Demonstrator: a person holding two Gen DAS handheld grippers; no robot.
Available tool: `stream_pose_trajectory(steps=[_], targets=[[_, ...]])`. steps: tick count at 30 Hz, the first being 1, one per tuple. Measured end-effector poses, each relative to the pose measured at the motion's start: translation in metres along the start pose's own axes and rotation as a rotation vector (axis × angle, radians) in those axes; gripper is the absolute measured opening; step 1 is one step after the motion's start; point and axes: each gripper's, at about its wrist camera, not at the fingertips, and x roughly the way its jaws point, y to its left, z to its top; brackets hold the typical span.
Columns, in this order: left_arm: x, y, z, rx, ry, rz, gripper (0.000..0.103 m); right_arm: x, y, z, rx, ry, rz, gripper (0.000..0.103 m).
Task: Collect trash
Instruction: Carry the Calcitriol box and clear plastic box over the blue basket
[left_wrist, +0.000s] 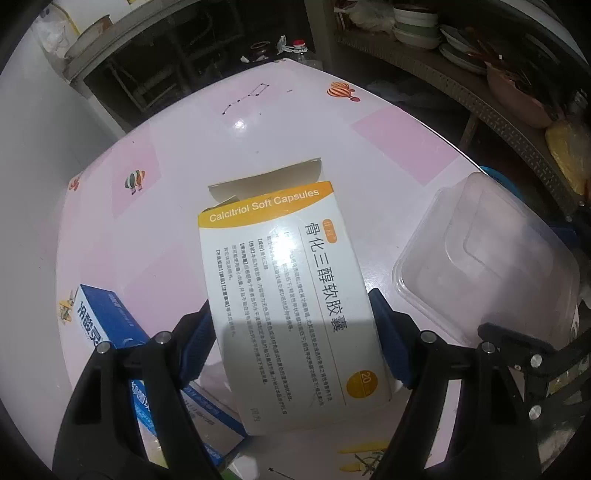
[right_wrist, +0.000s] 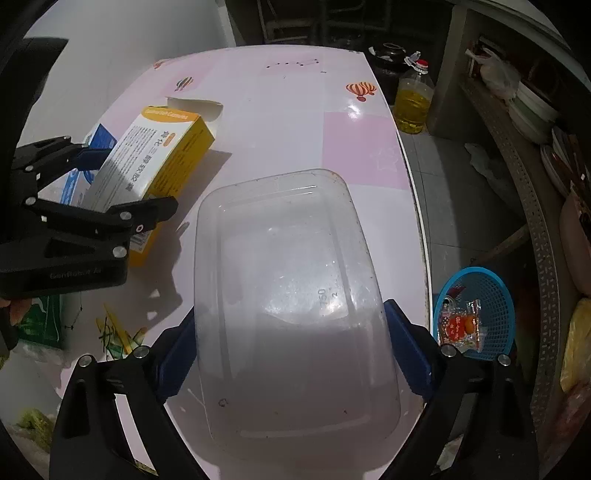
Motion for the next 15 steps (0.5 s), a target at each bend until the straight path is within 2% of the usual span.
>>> stream_pose_trajectory(steps=[9, 15], targets=[[-0.009, -0.003, -0.001, 0.004, -0.027, 0.009, 0.074, -0.005, -0.004, -0.001, 0.027, -0.017, 0.010, 0.088], [-0.017, -0.001, -0.003, -0.009, -0.046, -0.014, 0.074, -0.012, -0.010, -0.004, 0.056, -0.038, 0.009, 0.087]])
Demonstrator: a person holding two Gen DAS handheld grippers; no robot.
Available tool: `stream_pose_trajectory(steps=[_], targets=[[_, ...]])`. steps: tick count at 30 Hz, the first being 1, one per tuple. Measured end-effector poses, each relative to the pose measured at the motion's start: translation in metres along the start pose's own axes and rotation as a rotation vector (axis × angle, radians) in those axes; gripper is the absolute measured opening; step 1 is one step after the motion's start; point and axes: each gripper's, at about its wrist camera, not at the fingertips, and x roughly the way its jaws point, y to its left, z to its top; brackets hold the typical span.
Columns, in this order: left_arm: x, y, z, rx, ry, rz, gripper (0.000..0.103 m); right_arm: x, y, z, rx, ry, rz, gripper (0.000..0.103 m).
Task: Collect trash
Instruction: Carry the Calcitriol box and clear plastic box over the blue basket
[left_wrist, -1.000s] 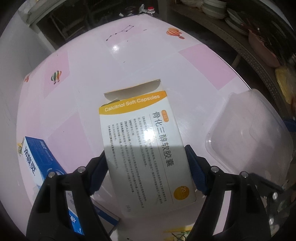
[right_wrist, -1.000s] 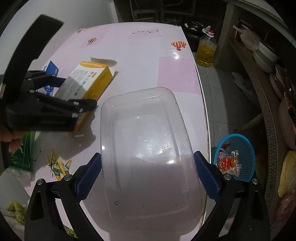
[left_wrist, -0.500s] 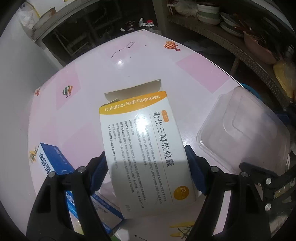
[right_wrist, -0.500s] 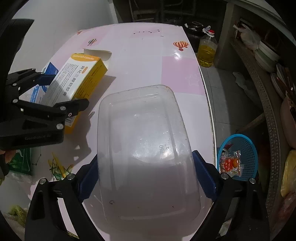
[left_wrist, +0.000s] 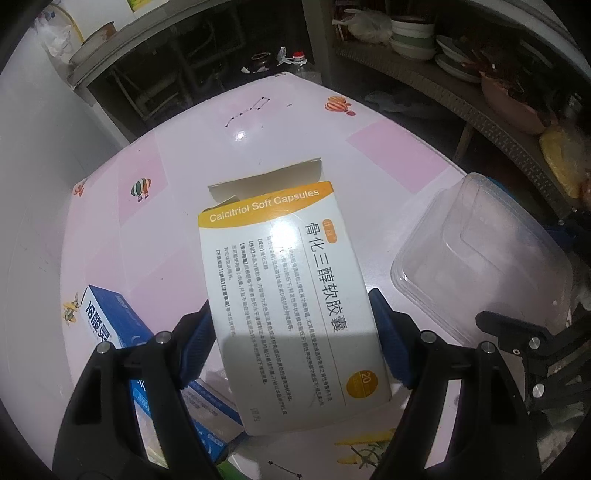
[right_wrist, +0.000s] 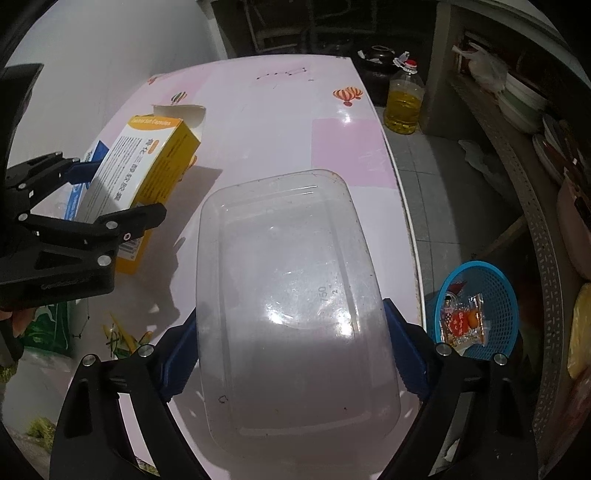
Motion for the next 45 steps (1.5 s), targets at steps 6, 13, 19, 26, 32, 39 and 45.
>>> stream_pose_trajectory(steps=[6, 13, 19, 26, 32, 39, 45], targets=[[-0.016, 0.006, 0.003, -0.019, -0.035, -0.034, 0.074, -0.013, -0.007, -0.006, 0.041, -0.027, -0.010, 0.087], [-0.035, 0.008, 0.009, -0.032, -0.063, -0.059, 0.074, -0.031, -0.020, -0.012, 0.098, -0.085, 0.012, 0.086], [-0.051, 0.000, 0.019, -0.037, -0.087, -0.088, 0.074, -0.046, -0.033, -0.016, 0.134, -0.130, 0.025, 0.086], [-0.064, -0.033, 0.041, 0.013, -0.114, -0.136, 0.074, -0.064, -0.067, -0.028, 0.231, -0.183, 0.025, 0.086], [-0.065, -0.070, 0.062, 0.065, -0.123, -0.188, 0.074, -0.072, -0.101, -0.040, 0.318, -0.203, 0.010, 0.086], [-0.058, -0.112, 0.083, 0.124, -0.113, -0.239, 0.074, -0.074, -0.142, -0.058, 0.419, -0.205, -0.019, 0.086], [-0.046, -0.151, 0.101, 0.177, -0.096, -0.280, 0.074, -0.069, -0.174, -0.077, 0.501, -0.194, -0.046, 0.086]])
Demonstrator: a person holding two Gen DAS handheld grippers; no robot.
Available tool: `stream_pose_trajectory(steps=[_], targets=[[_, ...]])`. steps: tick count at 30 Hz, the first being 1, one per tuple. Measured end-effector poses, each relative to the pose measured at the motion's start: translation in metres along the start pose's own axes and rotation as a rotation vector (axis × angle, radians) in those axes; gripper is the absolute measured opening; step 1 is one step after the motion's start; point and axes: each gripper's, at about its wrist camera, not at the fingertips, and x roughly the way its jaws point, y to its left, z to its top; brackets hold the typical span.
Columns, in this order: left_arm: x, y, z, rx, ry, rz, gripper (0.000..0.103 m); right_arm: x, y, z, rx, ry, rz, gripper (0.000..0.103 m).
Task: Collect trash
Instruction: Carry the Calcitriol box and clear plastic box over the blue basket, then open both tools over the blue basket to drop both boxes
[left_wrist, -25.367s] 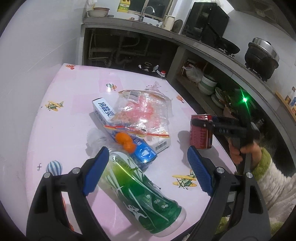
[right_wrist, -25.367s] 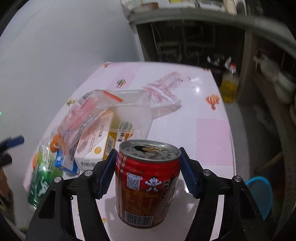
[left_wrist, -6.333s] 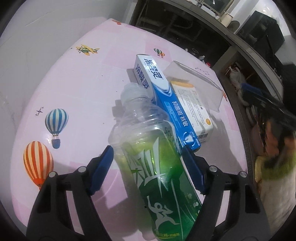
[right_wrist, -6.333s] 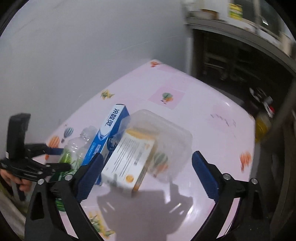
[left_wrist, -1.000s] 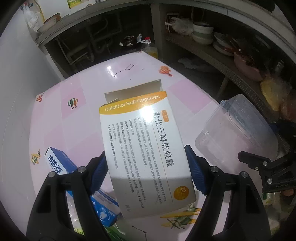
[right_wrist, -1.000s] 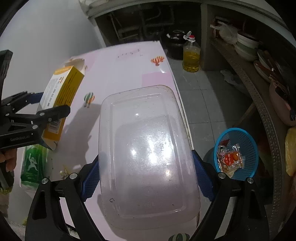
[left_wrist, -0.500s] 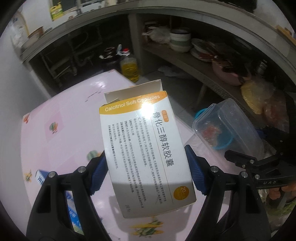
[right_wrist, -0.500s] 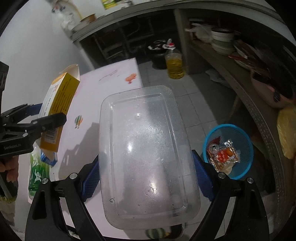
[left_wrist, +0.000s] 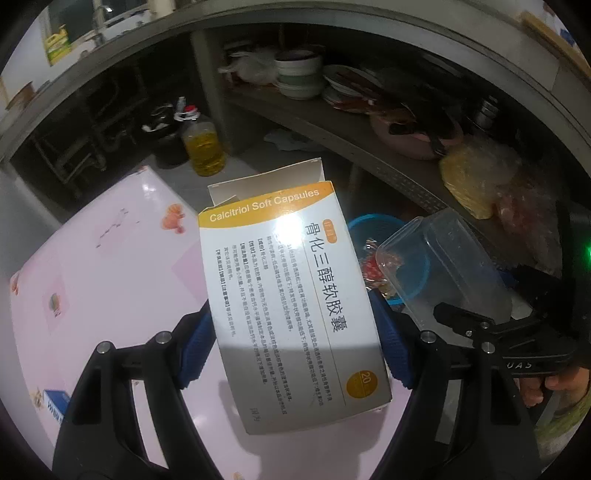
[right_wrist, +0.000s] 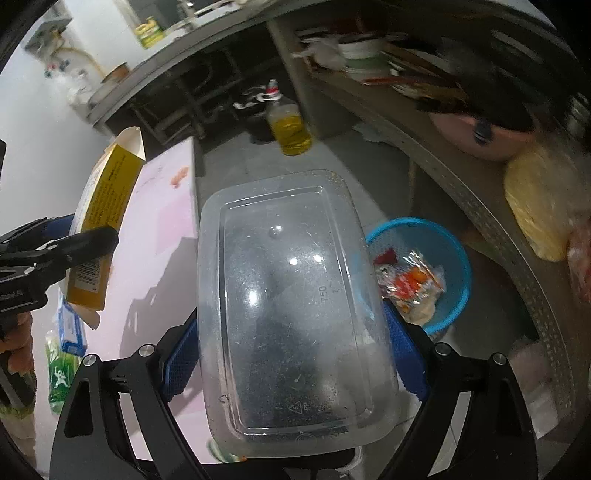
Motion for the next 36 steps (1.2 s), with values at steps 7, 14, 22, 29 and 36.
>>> stream_pose_trajectory(steps=[7, 14, 22, 29, 36], targets=[[0.030, -0.031, 0.019, 0.030, 0.035, -0.061, 0.074, 0.005, -0.041, -0.005, 0.085, 0.011, -0.041, 0.086], [0.065, -0.059, 0.030, 0.053, 0.080, -0.112, 0.074, 0.013, -0.074, -0.012, 0.156, 0.031, -0.072, 0.086], [0.101, -0.079, 0.039, 0.065, 0.132, -0.149, 0.074, 0.024, -0.104, -0.024, 0.225, 0.064, -0.101, 0.086], [0.127, -0.087, 0.042, 0.059, 0.178, -0.172, 0.074, 0.035, -0.126, -0.029, 0.275, 0.084, -0.109, 0.086], [0.146, -0.094, 0.040, 0.048, 0.217, -0.188, 0.074, 0.046, -0.138, -0.034, 0.310, 0.104, -0.113, 0.086]])
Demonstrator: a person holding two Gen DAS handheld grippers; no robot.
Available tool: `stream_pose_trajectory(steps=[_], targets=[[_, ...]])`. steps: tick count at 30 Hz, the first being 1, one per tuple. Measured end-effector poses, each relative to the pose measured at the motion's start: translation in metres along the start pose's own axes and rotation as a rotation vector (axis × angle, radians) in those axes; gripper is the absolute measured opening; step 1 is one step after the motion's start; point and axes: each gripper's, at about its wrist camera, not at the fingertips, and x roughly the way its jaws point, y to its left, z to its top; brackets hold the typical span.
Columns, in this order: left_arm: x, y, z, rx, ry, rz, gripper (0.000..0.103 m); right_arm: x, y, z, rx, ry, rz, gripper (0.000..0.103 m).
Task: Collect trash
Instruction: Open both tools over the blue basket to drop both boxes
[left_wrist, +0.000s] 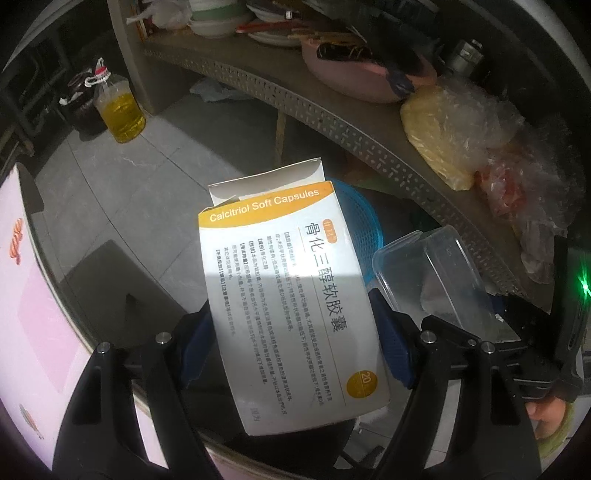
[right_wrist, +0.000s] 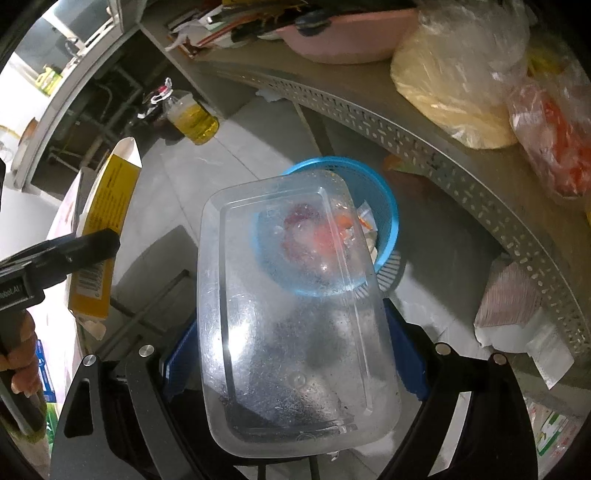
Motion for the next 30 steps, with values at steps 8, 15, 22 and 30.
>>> stream_pose_trajectory(steps=[8, 15, 22, 30], targets=[[0.013, -0.004, 0.003, -0.005, 0.022, -0.002, 0.074, 0.007, -0.008, 0.000, 0.020, 0.012, -0.005, 0.086], [0.019, -0.002, 0.003, -0.011, 0.033, -0.004, 0.074, 0.012, -0.014, 0.000, 0.032, 0.019, -0.009, 0.086], [0.027, 0.001, 0.005, -0.035, 0.047, -0.018, 0.074, 0.021, -0.028, 0.000, 0.097, 0.027, -0.003, 0.086], [0.048, 0.005, 0.018, -0.106, 0.100, -0.060, 0.074, 0.058, -0.062, 0.010, 0.280, 0.045, 0.037, 0.086]])
